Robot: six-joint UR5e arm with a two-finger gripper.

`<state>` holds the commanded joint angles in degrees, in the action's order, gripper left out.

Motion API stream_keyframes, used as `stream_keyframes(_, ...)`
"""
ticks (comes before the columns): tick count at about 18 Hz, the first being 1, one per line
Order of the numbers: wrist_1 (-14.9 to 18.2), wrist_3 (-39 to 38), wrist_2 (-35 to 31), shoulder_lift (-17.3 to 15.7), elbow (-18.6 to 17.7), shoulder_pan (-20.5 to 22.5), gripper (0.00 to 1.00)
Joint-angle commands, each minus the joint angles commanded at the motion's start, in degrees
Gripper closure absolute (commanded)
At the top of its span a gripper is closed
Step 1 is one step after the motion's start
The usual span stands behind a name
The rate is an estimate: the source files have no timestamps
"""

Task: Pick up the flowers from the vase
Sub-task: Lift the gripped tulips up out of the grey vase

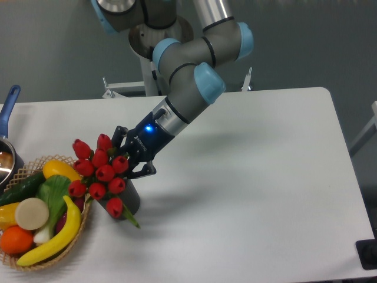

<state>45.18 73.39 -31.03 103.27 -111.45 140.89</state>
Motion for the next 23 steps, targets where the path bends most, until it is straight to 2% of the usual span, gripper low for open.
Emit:
stream_keyframes(8,0.00,-0.44,2.19,-0.70,0.17,0.35,0.71)
stream_keyframes(13,-0.09,-3.77,3.08,-2.46,1.14,0.88,0.71)
stream_keyframes(17,0.00,-8.17,3.25,-4.57,3.16,1.05,0.71)
stream_keyframes(23,0.00,-11.42,3.52,-8.25,3.87,2.90,0.71)
